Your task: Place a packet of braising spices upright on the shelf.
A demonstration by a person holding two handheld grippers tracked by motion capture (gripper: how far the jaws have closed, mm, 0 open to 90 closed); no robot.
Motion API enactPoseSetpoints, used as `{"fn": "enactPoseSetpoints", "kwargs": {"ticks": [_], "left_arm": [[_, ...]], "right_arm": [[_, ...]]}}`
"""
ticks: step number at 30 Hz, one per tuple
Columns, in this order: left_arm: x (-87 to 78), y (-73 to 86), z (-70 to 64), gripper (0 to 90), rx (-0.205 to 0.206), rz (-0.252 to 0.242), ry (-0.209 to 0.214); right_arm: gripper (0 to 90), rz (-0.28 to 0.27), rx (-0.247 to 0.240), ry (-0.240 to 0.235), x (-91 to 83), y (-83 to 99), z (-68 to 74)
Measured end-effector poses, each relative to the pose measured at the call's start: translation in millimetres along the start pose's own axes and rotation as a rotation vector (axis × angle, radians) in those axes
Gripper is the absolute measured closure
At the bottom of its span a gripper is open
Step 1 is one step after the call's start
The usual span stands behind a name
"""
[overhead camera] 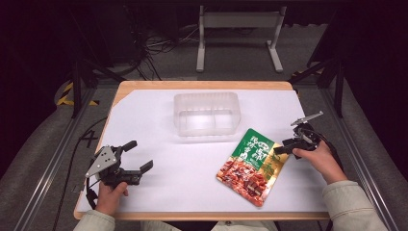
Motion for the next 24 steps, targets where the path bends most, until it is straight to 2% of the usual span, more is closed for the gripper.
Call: {"fn": "enactPoseSetpoints", "kwargs": {"ticks": [5,12,17,19,20,22,24], "left_arm": [[0.0,0.0,0.1,7.2,0.000,0.000,-0.001],[0.1,0.0,-0.1,7.2,0.001,0.002,-0.001],[0.3,0.0,-0.1,7.2,0.000,0.003,-0.001],[0.4,-0.1,-0.6,7.2,-0.002,0.003,-0.002],[0.5,-0.2,-0.7,7.2,-0.002,0.003,-0.002],[0.5,-0.3,-0.8,7.2,-0.003,0.003,-0.001],[0.5,-0.2,-0.7,7.2,-0.004,0.003,0.000]], "right_arm": [[35.5,-0.003,0.000,-0.028,-1.6,0.0,1.7],[37.7,-0.018,-0.015,-0.022,-8.4,-1.3,7.1],[43.7,-0.040,-0.065,-0.037,-20.7,-4.0,22.0],[45.4,-0.034,-0.078,-0.038,-22.4,-4.4,27.3],[49.1,-0.020,-0.090,-0.062,-22.1,-4.0,31.1],[49.9,-0.010,-0.101,-0.068,-20.6,-3.9,33.4],[51.0,0.015,-0.124,-0.040,-16.5,-4.0,37.2]]}}
Point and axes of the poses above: each handheld gripper's, and its own axes: x roughly forward along the jaws, y roughly out of its underside, z roughly to its left, the point moved 3 cm from there along x, roughly forward along the jaws, and after that the axes turned 4 degrees about z, right-handed, at the moved point
